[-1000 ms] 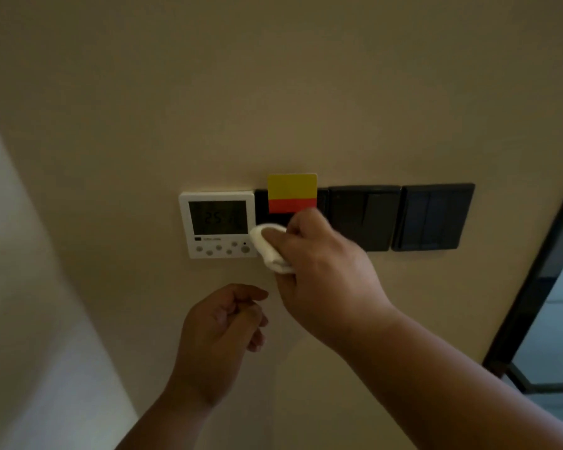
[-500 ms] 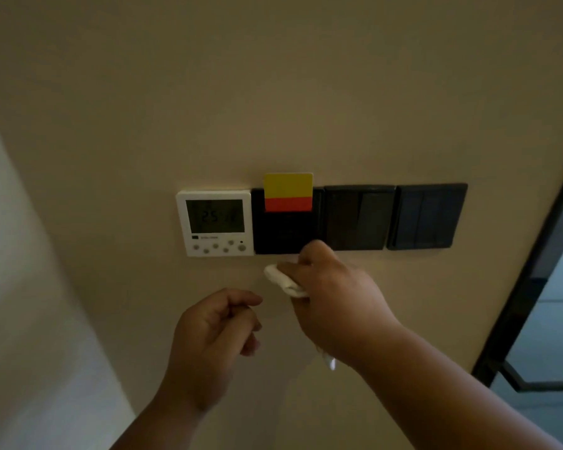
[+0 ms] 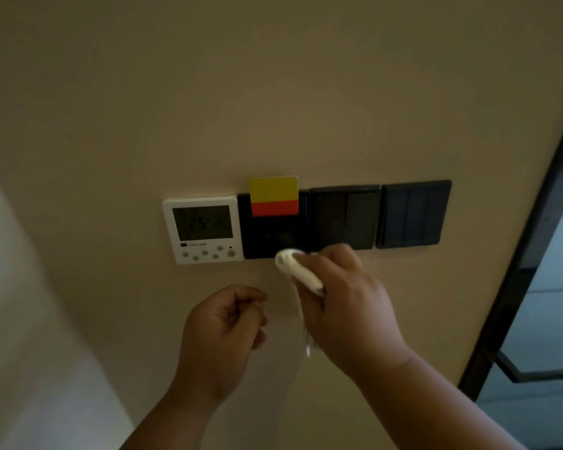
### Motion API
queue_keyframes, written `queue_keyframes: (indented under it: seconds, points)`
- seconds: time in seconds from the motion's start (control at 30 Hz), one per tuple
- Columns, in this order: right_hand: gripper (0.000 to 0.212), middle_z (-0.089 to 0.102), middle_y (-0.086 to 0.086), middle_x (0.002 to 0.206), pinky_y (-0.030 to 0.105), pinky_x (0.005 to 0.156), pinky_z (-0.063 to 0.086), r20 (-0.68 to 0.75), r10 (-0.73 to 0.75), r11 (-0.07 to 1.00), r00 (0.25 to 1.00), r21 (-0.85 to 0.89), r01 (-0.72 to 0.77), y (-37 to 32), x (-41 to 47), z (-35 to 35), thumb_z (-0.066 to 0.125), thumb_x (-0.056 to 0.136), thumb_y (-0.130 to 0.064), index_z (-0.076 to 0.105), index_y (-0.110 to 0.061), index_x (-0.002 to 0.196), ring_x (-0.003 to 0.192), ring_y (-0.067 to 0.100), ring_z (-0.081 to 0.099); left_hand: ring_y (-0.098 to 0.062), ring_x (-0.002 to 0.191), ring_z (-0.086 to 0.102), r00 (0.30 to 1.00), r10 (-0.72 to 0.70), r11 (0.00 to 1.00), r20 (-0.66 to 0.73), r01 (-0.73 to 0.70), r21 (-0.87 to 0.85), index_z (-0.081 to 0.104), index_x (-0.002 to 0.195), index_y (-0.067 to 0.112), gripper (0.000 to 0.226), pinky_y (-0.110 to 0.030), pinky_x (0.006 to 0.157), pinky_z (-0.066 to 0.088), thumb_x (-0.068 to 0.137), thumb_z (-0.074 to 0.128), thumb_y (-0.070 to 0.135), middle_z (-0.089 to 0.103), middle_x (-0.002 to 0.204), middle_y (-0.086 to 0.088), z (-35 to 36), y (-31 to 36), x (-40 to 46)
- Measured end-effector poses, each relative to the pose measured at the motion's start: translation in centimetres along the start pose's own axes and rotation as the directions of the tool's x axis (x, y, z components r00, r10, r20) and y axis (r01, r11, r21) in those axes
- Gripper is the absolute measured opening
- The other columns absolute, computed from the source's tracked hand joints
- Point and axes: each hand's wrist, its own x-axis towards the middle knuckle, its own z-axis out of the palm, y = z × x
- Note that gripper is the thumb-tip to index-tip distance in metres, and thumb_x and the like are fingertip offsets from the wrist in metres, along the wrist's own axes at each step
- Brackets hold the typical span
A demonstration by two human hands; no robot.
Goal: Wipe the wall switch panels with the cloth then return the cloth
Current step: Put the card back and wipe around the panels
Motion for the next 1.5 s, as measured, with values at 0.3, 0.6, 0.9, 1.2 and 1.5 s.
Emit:
queue_keyframes:
  seconds: [0.3, 0.6, 0.9, 1.2, 1.5]
  points:
    - [0.038, 0.056, -0.005, 0.111, 0.018, 0.06, 0.054, -0.118, -0.035, 0.998, 0.992, 0.047, 0.041, -2.1, 2.0, -0.2, 0.068, 0.091, -0.033, 0.063, -0.024, 0.127, 0.078, 0.006, 0.058, -0.001, 0.085, 0.069, 0.984, 0.163, 0.976, -0.074, -0.15, 0.16, 0.07, 0.092, 0.038, 0.017, -0.019, 0.068, 0.054, 0.089, 0.069, 0.022, 0.071, 0.094, 0.022, 0.8, 2.1, 0.3]
    - [0.03, 0.052, -0.018, 0.103, 0.019, 0.058, 0.053, 0.069, 0.066, 0.998, 0.995, -0.01, -0.066, 0.2, -0.9, 1.0, 0.061, 0.093, -0.037, 0.063, -0.036, 0.123, 0.07, 0.005, 0.057, -0.03, 0.104, 0.062, 0.585, 0.811, 0.393, 0.027, -0.578, 0.715, 0.072, 0.102, 0.011, 0.022, -0.044, 0.094, 0.042, 0.087, 0.059, 0.018, 0.068, 0.106, -0.009, -2.4, 7.0, 7.3]
    - [0.036, 0.056, -0.008, 0.106, 0.013, 0.061, 0.052, -0.169, -0.044, 0.995, 0.985, 0.083, 0.059, -0.9, 2.8, -1.1, 0.065, 0.092, -0.037, 0.064, -0.024, 0.126, 0.076, 0.004, 0.057, -0.042, 0.136, 0.047, 0.431, 0.893, 0.12, 0.133, -0.511, 0.851, 0.054, 0.133, 0.003, 0.048, -0.061, 0.115, 0.028, 0.1, 0.036, 0.033, 0.05, 0.147, -0.024, -4.0, 5.0, 12.2]
    - [0.033, 0.057, -0.008, 0.102, 0.007, 0.06, 0.043, -0.096, -0.044, 0.998, 0.994, 0.05, 0.049, -0.2, 1.6, -0.4, 0.067, 0.089, -0.035, 0.068, -0.026, 0.121, 0.072, 0.003, 0.055, -0.04, 0.136, 0.048, 0.404, 0.906, 0.099, 0.128, -0.496, 0.863, 0.059, 0.13, 0.004, 0.049, -0.062, 0.113, 0.03, 0.103, 0.032, 0.034, 0.053, 0.145, -0.021, -4.1, 4.8, 12.4]
    - [0.036, 0.059, -0.003, 0.104, 0.023, 0.057, 0.053, -0.078, -0.175, 0.983, 0.981, 0.038, 0.179, -3.8, 4.0, 0.9, 0.071, 0.087, -0.029, 0.068, -0.023, 0.122, 0.073, 0.011, 0.06, -0.037, 0.139, 0.045, 0.42, 0.9, 0.122, 0.118, -0.502, 0.856, 0.058, 0.132, 0.007, 0.046, -0.056, 0.119, 0.025, 0.103, 0.034, 0.033, 0.052, 0.148, -0.018, -4.2, 4.7, 12.6]
